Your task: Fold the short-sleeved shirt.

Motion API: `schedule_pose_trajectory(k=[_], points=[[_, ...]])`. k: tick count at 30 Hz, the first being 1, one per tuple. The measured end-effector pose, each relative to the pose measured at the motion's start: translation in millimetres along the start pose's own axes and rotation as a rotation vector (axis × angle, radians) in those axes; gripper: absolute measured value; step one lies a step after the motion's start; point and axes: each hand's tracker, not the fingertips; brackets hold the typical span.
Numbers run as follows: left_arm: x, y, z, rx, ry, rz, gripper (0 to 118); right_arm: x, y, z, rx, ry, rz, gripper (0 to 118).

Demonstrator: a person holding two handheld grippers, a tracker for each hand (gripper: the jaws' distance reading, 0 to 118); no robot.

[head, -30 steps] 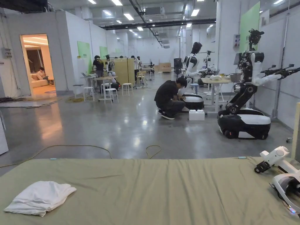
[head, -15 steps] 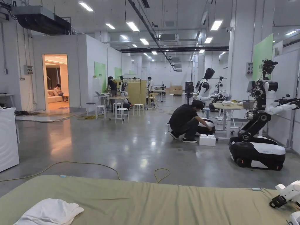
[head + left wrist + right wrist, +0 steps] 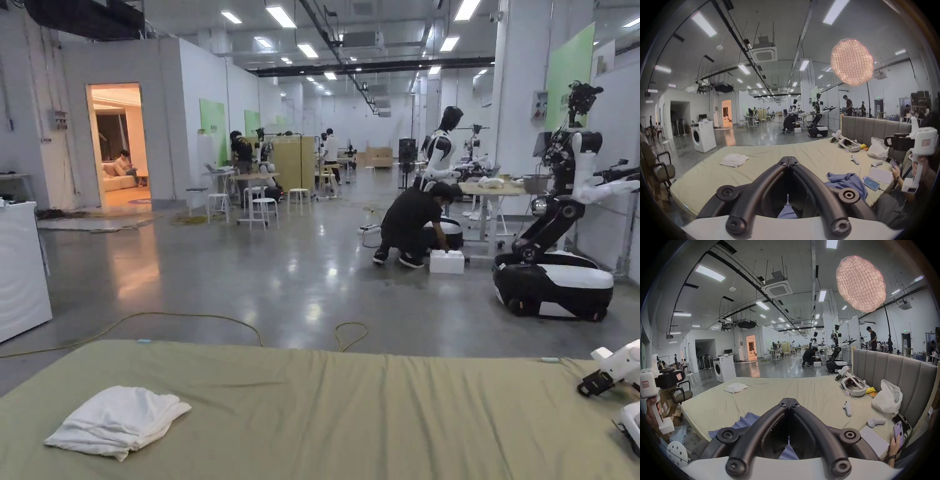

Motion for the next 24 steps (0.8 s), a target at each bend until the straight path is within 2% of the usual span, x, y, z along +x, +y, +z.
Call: schedule_pose_trajectory(k=[5, 8, 9, 10, 11, 12, 17, 22, 24], points=[[-4, 0, -27, -0.078, -0.003, 0.036, 0, -1, -7, -8, -0.022, 0.014, 0.01, 0], [-21, -6, -71, -0.279, -0.119, 0.151, 6, 2, -18, -10, -0.063, 0.002, 0.032, 0], [-25, -15, -89, -0.335, -0.137, 0.174, 17, 3, -23, -11, -0.083, -0.003, 0.032, 0], [-28, -27, -107, -0.358, -0.143, 0.179, 46, 5, -28, -11, -0.102, -0.008, 0.028, 0], [-31, -37, -125, -0.398, -0.153, 0.183, 69, 7, -33, -10, -0.116, -0.013, 0.024, 0], [-33, -50, -146, -0.44, -0.167, 0.18, 76, 10, -39, -9, -0.133, -0.02, 0.02, 0], [-50, -108, -279, -0.623, -0.173, 0.246, 77, 30, -65, -4, -0.23, -0.069, -0.05, 0], [-58, -167, -398, -0.81, -0.063, 0.216, 76, 58, -77, 2, -0.291, -0.185, -0.112, 0], [-59, -188, -426, -0.904, 0.03, 0.19, 73, 66, -80, 6, -0.321, -0.244, -0.105, 0]])
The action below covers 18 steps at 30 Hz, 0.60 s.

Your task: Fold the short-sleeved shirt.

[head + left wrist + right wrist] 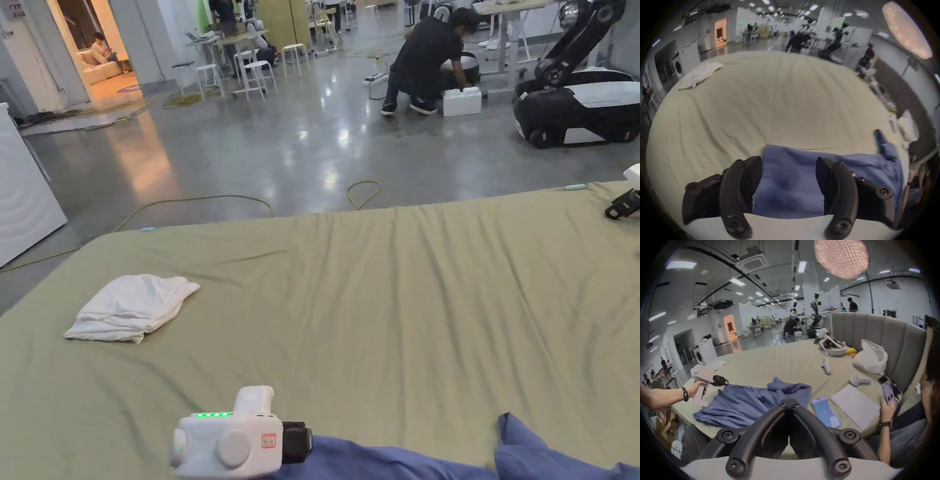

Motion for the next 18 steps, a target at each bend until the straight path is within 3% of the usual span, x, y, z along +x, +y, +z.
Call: schedule_pose_trajectory(k=[1, 3, 5, 8, 10, 11, 12, 13, 14, 16, 18], points=[[1, 2, -14, -0.045, 0.044, -0.01, 66, 4, -2, 1, -0.013, -0.033, 0.012, 0], [3, -2, -23, -0.061, 0.013, -0.012, 39, 10, -8, 2, -0.046, -0.073, 0.033, 0], [17, -12, -21, -0.034, 0.076, -0.087, 16, 15, -13, -1, -0.071, -0.082, 0.038, 0], [39, -22, -26, -0.051, 0.138, -0.259, 9, 21, -16, -18, -0.127, -0.072, 0.015, 0], [46, -20, -35, -0.094, 0.16, -0.286, 9, 24, -8, -45, -0.145, -0.048, -0.004, 2], [46, -17, -38, -0.109, 0.162, -0.283, 9, 25, -1, -59, -0.151, -0.028, -0.01, 11], [45, -14, -39, -0.122, 0.156, -0.274, 9, 26, 10, -80, -0.177, 0.015, -0.017, 31], [45, -10, -40, -0.142, 0.154, -0.27, 9, 29, 20, -105, -0.236, 0.055, -0.022, 31], [46, -7, -40, -0.157, 0.156, -0.274, 9, 31, 28, -128, -0.284, 0.082, -0.021, 40], [48, -5, -41, -0.189, 0.166, -0.323, 9, 36, 36, -176, -0.265, 0.102, 0.016, 84], [52, -4, -44, -0.211, 0.178, -0.373, 9, 38, 44, -224, -0.325, 0.124, 0.06, 86]])
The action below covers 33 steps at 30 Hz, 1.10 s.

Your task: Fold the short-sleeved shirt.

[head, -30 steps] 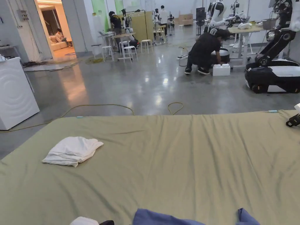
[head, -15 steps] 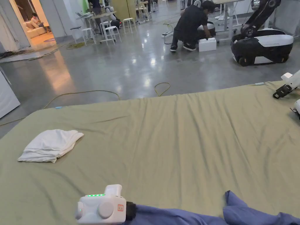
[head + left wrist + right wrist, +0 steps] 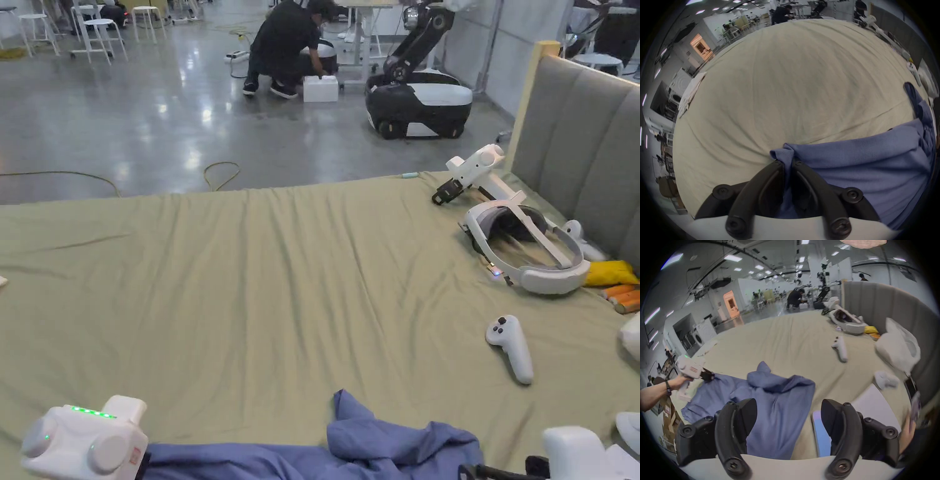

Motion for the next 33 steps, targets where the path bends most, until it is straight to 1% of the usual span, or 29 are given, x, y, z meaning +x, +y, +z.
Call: schedule_pose_trajectory(k=[2, 3, 4, 6, 9, 11, 12, 13, 15, 16, 17, 18, 19, 20, 22, 25, 27, 31, 33], points=[[1, 4, -3, -0.01, 0.002, 0.007, 9, 12, 15, -43, -0.099, 0.02, 0.027, 86], [0, 5, -3, -0.016, 0.0, 0.008, 9, 17, 19, -64, -0.126, 0.023, 0.018, 86], [-3, 6, -2, -0.018, -0.001, 0.014, 9, 23, 24, -82, -0.143, 0.001, 0.0, 86], [-8, 4, 0, -0.016, -0.026, 0.026, 9, 33, 29, -111, -0.198, -0.046, -0.001, 86], [-17, -1, 1, 0.007, -0.073, 0.06, 9, 37, 34, -144, -0.263, -0.095, 0.037, 86], [-21, -4, 1, 0.024, -0.096, 0.084, 9, 37, 30, -161, -0.332, -0.119, 0.067, 77], [-23, -5, 1, 0.029, -0.105, 0.097, 9, 33, 27, -159, -0.315, -0.116, 0.078, 77], [-24, -6, 1, 0.031, -0.108, 0.102, 9, 29, 26, -154, -0.286, -0.125, 0.112, 71], [-24, -6, -1, 0.037, -0.109, 0.11, 9, 25, 25, -148, -0.283, -0.111, 0.12, 57], [-24, -7, -1, 0.039, -0.108, 0.111, 9, 25, 24, -147, -0.281, -0.112, 0.12, 28], [-24, -8, 0, 0.044, -0.107, 0.114, 9, 23, 24, -144, -0.274, -0.114, 0.121, 6], [-24, -8, 0, 0.049, -0.108, 0.133, 9, 22, 24, -142, -0.259, -0.14, 0.128, 6], [-27, -8, 1, 0.05, -0.114, 0.165, 9, 24, 25, -139, -0.258, -0.137, 0.106, 6], [-30, -7, 4, 0.044, -0.134, 0.207, 8, 25, 26, -137, -0.274, -0.113, 0.054, 6], [-42, -7, 20, 0.051, -0.184, 0.281, 6, 24, 29, -121, -0.238, -0.114, 0.025, 5], [-63, -32, 68, 0.232, -0.302, 0.332, 5, 17, 32, -77, -0.116, -0.077, -0.018, 5], [-73, -54, 110, 0.353, -0.316, 0.34, 5, 10, 36, -44, -0.043, -0.058, -0.014, 5], [-99, -96, 210, 0.576, -0.367, 0.342, 5, -11, 63, 32, 0.152, -0.026, 0.033, 5], [-110, -115, 258, 0.696, -0.357, 0.339, 5, -22, 83, 64, 0.249, -0.033, 0.049, 5]])
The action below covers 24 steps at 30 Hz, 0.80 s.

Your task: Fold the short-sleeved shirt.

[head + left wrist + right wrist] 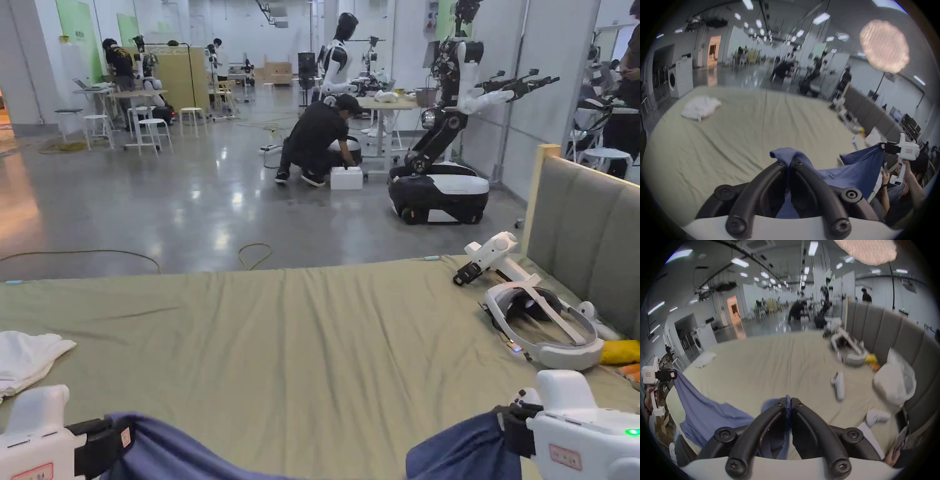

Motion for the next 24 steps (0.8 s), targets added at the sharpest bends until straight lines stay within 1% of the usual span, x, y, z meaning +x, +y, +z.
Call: schedule_pose_trajectory(k=[3, 6, 7, 10, 12, 15, 18, 20, 24], points=[[17, 29, 66, 0.135, 0.023, -0.054, 5, -10, 42, 39, 0.128, 0.043, -0.023, 5], [23, 63, 114, 0.216, 0.083, -0.051, 5, -22, 85, 69, 0.24, 0.022, -0.018, 5], [24, 73, 130, 0.251, 0.082, -0.061, 5, -25, 100, 78, 0.267, 0.035, -0.019, 5], [31, 99, 161, 0.359, 0.164, -0.106, 5, -41, 141, 97, 0.333, 0.035, 0.018, 5], [32, 118, 175, 0.405, 0.186, -0.118, 5, -51, 167, 103, 0.365, 0.019, 0.051, 5], [27, 146, 183, 0.445, 0.211, -0.103, 5, -62, 206, 111, 0.409, 0.015, 0.059, 5], [23, 171, 174, 0.438, 0.316, -0.125, 5, -70, 241, 110, 0.441, -0.002, 0.068, 5], [18, 185, 168, 0.443, 0.31, -0.114, 5, -72, 262, 104, 0.442, -0.001, 0.062, 5], [1, 220, 144, 0.456, 0.331, -0.073, 5, -79, 292, 89, 0.454, -0.039, 0.075, 5]])
